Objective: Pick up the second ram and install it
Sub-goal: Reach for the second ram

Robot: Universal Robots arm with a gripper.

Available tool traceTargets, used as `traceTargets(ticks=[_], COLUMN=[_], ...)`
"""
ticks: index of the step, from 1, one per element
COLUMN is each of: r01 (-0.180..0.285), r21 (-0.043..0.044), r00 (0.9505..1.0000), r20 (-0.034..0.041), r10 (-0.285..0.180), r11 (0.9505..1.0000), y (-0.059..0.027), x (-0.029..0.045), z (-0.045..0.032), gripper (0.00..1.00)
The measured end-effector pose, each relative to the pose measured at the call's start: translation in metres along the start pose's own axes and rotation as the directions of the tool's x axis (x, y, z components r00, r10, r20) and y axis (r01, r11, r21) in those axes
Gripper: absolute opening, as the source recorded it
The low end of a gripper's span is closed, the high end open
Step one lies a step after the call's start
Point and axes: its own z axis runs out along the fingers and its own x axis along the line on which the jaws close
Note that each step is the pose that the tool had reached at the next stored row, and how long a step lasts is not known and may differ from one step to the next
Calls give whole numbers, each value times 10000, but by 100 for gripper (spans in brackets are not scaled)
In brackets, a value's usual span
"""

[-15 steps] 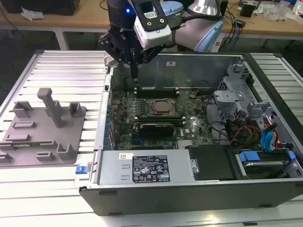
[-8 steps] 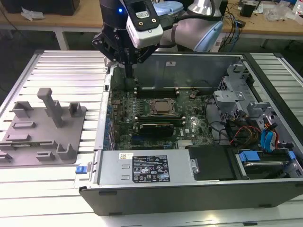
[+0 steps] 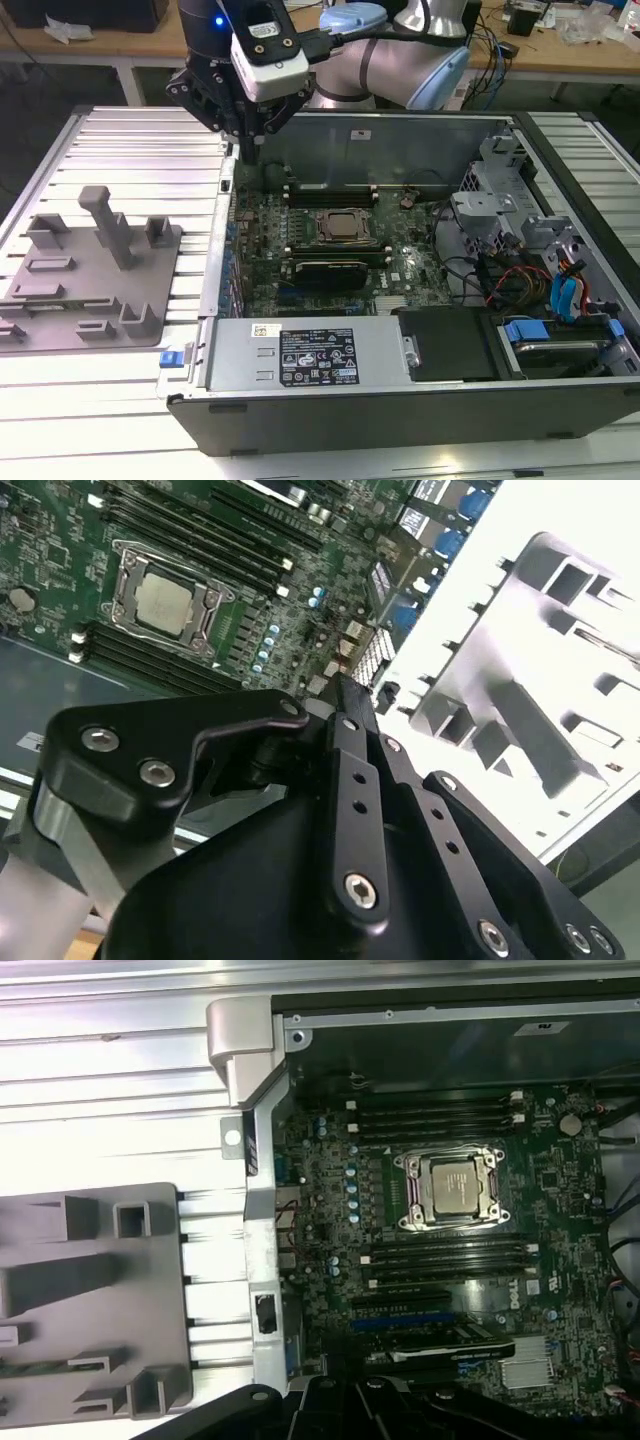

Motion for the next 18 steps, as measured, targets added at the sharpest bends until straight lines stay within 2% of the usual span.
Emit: traceTargets(ticks=[6, 9, 12, 16, 18], r01=[2, 0, 0, 2, 1], r21=[0, 0, 1, 0, 0], r00=[10000, 10000, 10000, 10000, 10000], r20=[0, 1, 2, 3, 3], r10=[-2, 0, 0, -2, -1], r11=[10000, 10000, 10000, 10000, 10000], y=[-8, -17, -28, -34, -39], x=[112, 225, 387, 465, 526], z=[-3, -5, -10, -11, -12], gripper=[8, 8, 8, 8, 8])
